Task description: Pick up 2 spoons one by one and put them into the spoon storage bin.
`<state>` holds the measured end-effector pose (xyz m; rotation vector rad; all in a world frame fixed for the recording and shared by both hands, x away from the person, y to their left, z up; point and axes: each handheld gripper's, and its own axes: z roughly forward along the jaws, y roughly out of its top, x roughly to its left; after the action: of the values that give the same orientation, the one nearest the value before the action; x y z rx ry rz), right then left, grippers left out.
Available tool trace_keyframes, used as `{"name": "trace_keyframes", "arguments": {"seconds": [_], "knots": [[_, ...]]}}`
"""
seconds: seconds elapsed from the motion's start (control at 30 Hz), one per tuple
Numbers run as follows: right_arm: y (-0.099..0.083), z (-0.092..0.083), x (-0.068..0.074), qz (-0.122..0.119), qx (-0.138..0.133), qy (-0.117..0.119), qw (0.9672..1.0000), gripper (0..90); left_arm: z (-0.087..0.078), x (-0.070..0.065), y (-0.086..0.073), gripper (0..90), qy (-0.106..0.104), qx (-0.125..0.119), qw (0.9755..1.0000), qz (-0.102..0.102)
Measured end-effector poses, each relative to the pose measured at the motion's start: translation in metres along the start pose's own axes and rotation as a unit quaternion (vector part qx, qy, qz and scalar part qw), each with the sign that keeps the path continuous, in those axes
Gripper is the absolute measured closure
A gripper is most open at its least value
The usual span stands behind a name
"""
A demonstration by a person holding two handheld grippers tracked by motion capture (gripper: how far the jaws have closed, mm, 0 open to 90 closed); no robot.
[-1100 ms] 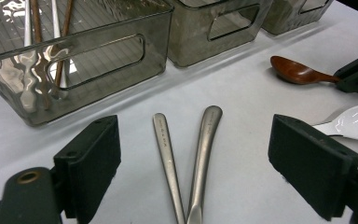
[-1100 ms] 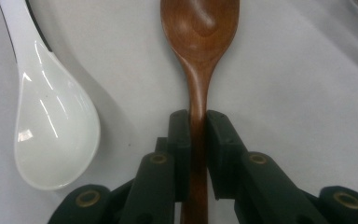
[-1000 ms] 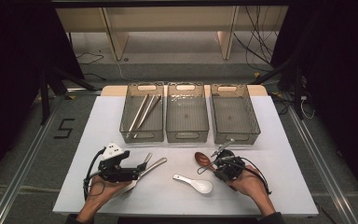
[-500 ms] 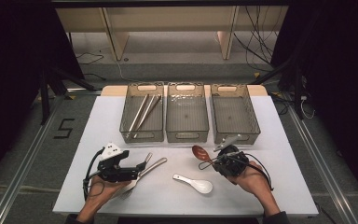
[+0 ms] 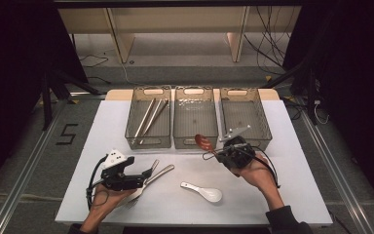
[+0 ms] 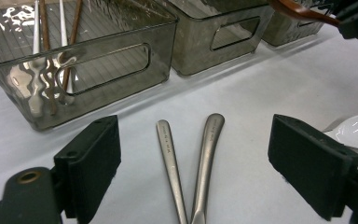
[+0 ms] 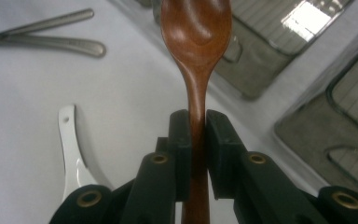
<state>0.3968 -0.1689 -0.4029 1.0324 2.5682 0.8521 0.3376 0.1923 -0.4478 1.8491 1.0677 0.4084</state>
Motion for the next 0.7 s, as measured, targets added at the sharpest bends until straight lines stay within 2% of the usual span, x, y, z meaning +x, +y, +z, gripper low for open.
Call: {"name": "trace_keyframes", "arguments": {"seconds": [0.5,0.7], "knots": [[0.052,0.011,-0.007,-0.001,-0.023,-0.019,0.9996,81.7,0.000,0.001,-0.001,16.6,0.001,-0.003,1.0000,0.000],[0.073,0.020,-0.017,0.005,-0.019,-0.033,0.9992,81.6,0.000,0.003,-0.002,16.6,0.002,-0.004,1.0000,0.001]]}}
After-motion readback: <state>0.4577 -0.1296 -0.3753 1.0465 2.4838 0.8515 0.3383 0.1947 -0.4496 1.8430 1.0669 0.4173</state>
